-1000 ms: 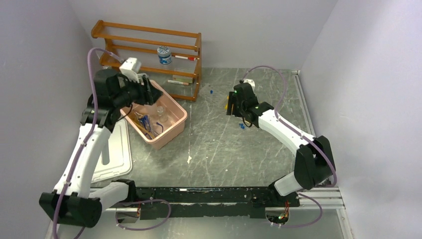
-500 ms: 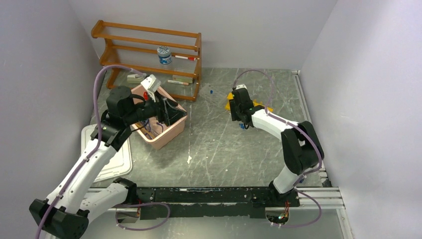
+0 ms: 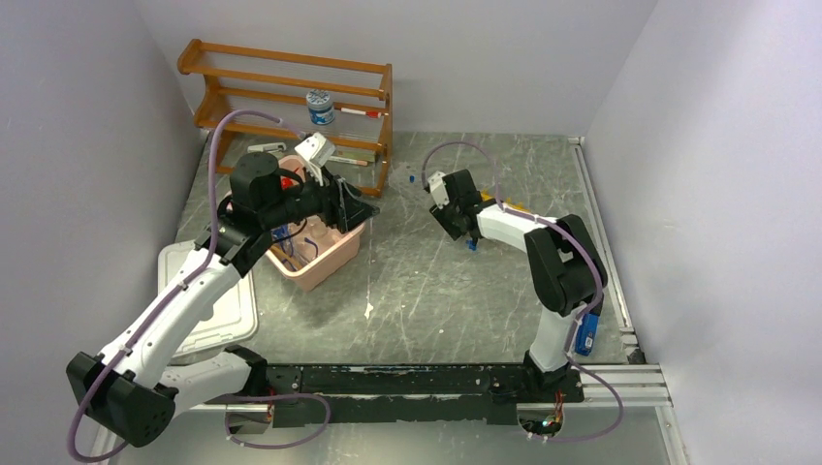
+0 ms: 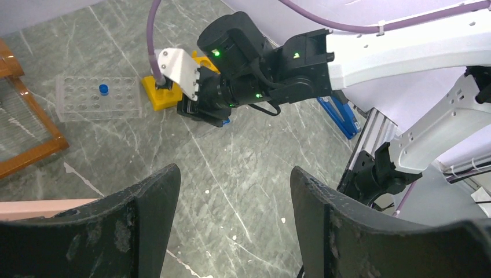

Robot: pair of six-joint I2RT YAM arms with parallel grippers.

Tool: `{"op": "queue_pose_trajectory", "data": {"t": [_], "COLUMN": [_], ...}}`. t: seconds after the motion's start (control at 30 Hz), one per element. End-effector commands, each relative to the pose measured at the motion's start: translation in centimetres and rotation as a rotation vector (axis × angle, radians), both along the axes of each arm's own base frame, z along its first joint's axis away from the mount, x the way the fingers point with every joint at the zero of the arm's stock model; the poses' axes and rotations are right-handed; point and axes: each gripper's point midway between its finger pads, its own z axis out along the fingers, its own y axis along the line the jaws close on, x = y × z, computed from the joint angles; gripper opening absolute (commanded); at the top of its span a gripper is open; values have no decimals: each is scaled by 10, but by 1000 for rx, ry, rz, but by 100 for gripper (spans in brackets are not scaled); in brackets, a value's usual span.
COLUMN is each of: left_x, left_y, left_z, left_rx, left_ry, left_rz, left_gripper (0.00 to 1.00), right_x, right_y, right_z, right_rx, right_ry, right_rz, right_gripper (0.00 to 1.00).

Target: Organize the chemistry lab equipment

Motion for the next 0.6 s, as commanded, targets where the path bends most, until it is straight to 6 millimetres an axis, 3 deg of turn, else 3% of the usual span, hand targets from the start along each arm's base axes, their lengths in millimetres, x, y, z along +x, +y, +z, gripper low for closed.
{"op": "queue_pose_trajectory", "data": {"t": [0.0,0.33,0.47,0.57], "left_x": [3,10,11,11], "left_y": [-2,-5,-6,-7], "left_z": [13,3,1,1], "left_rx": [10,35,38,39], "left_ry": [-56,-42,-36,-28], "left_rz": [3,3,4,3], "left_gripper": [73,72,71,71], "right_x": [-5,-11,-23,-27], "right_y": [4,4,11,15], "right_z": [-16,-37,-44,-48], "right_rx": [-38,-76,-61,-50], "right_ry": [91,170,243,271], "right_rz": [112,162,237,274], "right_gripper": [46,43,32,30]}}
